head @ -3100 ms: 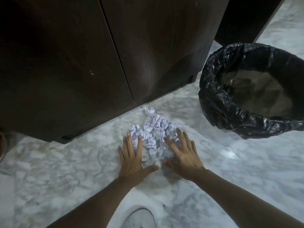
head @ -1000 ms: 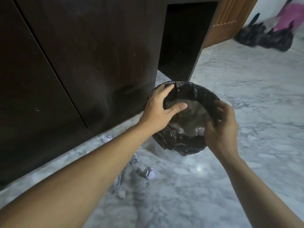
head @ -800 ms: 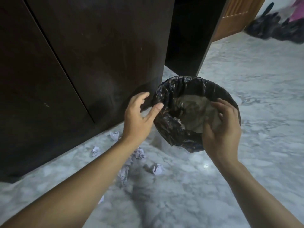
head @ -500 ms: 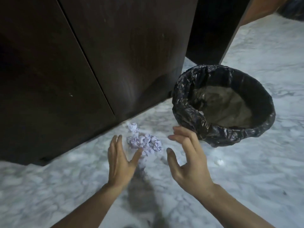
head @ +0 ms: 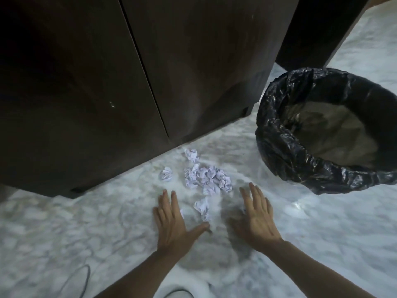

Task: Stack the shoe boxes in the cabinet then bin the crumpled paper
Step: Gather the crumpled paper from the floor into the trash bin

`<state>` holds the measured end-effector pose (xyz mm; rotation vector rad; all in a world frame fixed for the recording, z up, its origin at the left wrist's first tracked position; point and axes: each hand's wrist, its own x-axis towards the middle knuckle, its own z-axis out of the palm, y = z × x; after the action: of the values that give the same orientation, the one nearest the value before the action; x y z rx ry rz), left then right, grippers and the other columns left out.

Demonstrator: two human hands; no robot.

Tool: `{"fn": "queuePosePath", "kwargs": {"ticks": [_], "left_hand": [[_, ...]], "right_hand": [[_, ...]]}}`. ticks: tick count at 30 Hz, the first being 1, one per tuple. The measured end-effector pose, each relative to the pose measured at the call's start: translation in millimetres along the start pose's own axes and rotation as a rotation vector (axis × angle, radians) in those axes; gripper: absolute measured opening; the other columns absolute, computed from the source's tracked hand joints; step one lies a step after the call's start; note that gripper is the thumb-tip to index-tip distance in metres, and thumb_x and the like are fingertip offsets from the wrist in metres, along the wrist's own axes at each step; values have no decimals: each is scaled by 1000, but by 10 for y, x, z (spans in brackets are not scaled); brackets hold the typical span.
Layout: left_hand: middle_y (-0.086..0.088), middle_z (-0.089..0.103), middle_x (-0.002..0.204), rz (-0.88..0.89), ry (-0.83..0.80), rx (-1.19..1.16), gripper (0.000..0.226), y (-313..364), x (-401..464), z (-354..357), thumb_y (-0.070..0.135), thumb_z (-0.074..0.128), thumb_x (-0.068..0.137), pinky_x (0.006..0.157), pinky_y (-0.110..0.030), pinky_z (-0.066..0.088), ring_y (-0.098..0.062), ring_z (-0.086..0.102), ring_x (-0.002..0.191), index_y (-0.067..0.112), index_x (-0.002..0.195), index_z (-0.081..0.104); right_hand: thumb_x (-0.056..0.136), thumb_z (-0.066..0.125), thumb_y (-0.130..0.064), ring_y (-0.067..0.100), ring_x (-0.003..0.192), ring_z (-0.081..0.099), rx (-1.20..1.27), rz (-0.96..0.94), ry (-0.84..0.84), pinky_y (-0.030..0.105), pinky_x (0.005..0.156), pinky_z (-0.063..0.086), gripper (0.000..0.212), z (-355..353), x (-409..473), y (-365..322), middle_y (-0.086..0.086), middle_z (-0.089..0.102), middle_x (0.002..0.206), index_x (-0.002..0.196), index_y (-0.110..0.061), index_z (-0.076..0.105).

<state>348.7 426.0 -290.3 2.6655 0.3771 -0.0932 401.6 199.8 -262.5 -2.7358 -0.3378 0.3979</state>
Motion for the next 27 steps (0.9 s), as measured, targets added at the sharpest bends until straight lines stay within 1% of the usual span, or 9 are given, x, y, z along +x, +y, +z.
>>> {"fn": "queuePosePath", "kwargs": {"ticks": [3,5,8,10,16,18,21,24,27], "left_hand": [[-13,-6,161,22,40,-18,131,95,135,11,97,32,59,118,-50,-3,-29,-9,149,11,152,1],[-17,0,161,38,59,-14,125,142,236,-4,96,30,61,117,-53,1,-31,-5,149,15,151,0],[-21,6,159,26,97,10,125,169,418,-66,94,35,62,115,-59,8,-37,1,148,11,151,8],[-22,6,159,-3,123,-8,127,172,543,-126,95,35,59,113,-61,10,-40,3,147,13,152,12],[-20,0,160,139,116,85,115,105,837,-254,94,35,61,111,-64,10,-44,0,146,28,154,18],[-14,-7,161,180,56,94,107,68,898,-254,92,34,64,112,-64,7,-41,-6,147,37,153,15],[-8,-11,161,159,-23,88,96,-3,905,-229,91,26,68,112,-60,11,-37,-6,148,43,151,17],[-9,-1,162,157,-11,88,81,-88,813,-205,78,32,78,114,-53,14,-32,1,147,37,148,29],[-9,21,156,120,23,112,64,-144,705,-204,64,36,82,110,-49,24,-31,16,140,30,135,49]], "right_hand": [[86,51,-66,23,150,-13,28,-17,-37,42,120,-3,102,-71,190,-99,7,-15,163,154,-24,-12],[83,46,-73,23,150,-14,23,-24,-44,46,122,-2,103,-144,345,-179,7,-16,163,154,-25,-11],[55,5,-99,23,150,-17,2,-78,-47,49,121,-1,124,-202,530,-275,4,-17,162,156,-27,-3],[46,-4,-101,20,149,-19,4,-91,-65,48,121,-3,130,-207,615,-327,2,-17,163,156,-32,-2],[66,35,-84,21,151,-6,58,-113,-76,49,120,7,100,-221,793,-418,2,-2,165,152,-33,23],[80,54,-70,23,151,-4,18,-160,-96,51,119,12,88,-205,837,-385,1,-5,165,153,-34,20],[86,63,-55,26,150,7,-66,-230,-137,51,116,20,86,-221,918,-353,-2,-5,165,154,-39,13],[87,65,-45,32,141,25,-148,-259,-119,47,111,29,72,-249,955,-348,1,9,163,149,-36,30],[89,64,-28,37,127,41,-109,-245,-108,44,101,44,52,-242,925,-323,6,23,156,138,-30,46]]}}
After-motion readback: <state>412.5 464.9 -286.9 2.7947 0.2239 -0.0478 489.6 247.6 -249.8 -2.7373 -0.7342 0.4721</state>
